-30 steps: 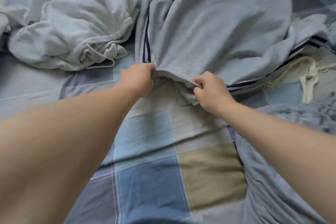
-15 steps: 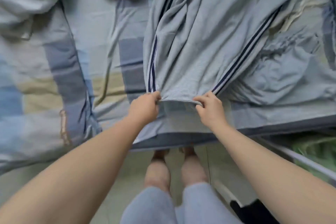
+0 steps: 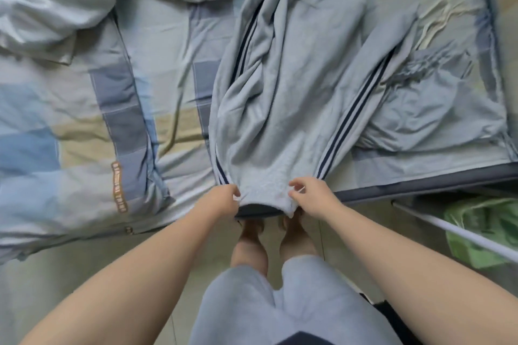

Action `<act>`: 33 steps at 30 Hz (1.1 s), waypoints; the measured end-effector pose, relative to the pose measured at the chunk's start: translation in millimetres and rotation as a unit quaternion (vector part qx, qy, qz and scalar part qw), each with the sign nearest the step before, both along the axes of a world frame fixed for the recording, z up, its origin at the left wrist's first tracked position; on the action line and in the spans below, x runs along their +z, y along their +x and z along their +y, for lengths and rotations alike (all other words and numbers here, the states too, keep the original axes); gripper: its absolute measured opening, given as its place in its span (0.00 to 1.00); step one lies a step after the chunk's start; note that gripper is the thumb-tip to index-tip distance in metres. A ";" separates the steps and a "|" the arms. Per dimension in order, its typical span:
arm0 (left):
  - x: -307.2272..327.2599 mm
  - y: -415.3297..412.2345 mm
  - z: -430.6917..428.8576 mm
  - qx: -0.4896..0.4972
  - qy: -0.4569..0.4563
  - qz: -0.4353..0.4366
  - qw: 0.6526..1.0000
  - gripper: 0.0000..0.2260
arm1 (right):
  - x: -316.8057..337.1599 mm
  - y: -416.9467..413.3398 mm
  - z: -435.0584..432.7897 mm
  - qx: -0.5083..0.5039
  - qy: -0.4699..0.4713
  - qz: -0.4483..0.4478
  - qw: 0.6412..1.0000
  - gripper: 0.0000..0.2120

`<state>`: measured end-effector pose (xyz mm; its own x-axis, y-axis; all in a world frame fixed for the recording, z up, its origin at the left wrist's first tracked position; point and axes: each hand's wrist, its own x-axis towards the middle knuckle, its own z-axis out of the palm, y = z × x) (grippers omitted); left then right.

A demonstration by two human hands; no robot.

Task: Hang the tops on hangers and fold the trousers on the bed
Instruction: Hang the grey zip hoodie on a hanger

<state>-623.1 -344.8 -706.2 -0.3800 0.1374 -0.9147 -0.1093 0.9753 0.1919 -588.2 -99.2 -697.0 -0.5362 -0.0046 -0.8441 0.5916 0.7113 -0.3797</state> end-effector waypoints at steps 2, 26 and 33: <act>-0.7 -30.2 13.8 -0.007 0.013 0.031 0.999 0.16 | -1.9 -28.7 19.5 -0.012 0.025 0.030 0.999 0.16; -270.5 -453.1 237.7 0.038 0.047 0.465 0.883 0.40 | -249.6 -465.0 206.0 -0.088 0.253 0.320 0.909 0.43; -279.1 -462.6 240.0 0.161 0.161 0.476 0.849 0.39 | -273.2 -466.9 218.6 -0.098 0.283 0.314 0.901 0.31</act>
